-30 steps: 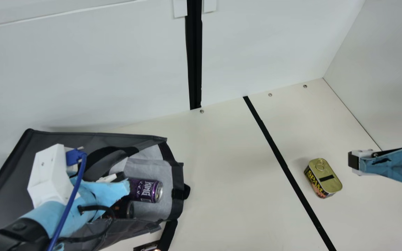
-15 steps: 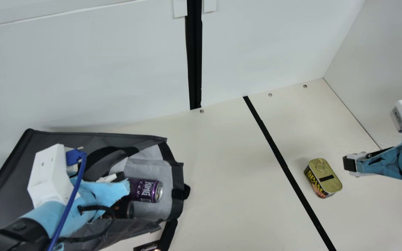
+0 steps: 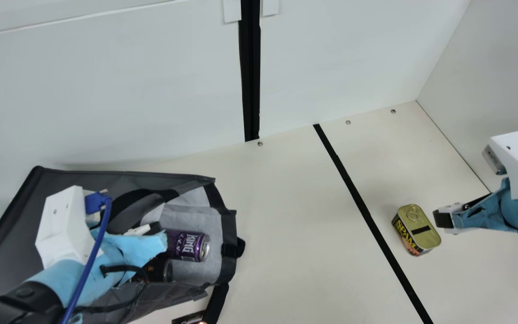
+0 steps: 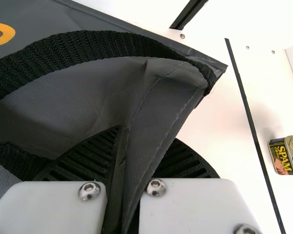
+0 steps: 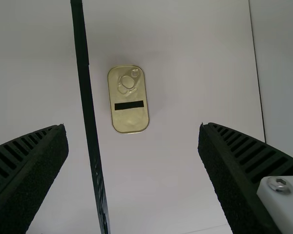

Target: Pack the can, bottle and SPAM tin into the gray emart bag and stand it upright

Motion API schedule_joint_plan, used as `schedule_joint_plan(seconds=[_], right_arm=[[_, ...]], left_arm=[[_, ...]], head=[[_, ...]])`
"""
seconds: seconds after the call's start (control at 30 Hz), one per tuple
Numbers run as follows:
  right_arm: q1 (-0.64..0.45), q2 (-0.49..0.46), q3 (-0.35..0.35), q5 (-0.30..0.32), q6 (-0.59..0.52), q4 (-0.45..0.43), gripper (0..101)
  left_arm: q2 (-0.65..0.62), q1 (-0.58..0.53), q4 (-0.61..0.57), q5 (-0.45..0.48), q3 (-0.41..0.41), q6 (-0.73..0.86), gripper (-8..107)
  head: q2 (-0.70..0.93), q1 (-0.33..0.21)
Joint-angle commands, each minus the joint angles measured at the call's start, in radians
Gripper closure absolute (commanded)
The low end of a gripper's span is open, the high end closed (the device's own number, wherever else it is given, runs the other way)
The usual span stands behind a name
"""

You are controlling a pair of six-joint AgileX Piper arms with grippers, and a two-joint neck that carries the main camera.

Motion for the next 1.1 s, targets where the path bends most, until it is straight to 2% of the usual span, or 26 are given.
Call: schedule_joint_plan(seconds=[0.0, 0.57, 1.07], right_arm=[[0.002, 0.009, 0.003, 0.003, -0.01, 0.003, 6], [0.02, 0.115, 0.007, 0.003, -0.055, 0.009, 6], [0.071, 0.216, 0.089, -0.11, -0.054, 0.006, 6]], left_arm=[[0.0, 0.0, 0.0, 0.0, 0.0, 0.0, 107], [0.0, 0.0, 0.0, 0.0, 0.0, 0.0, 107], [0.0, 0.0, 0.0, 0.0, 0.0, 0.0, 107]], head=[[-0.002, -0.024], [-0.002, -0.024], [-0.002, -0.024]])
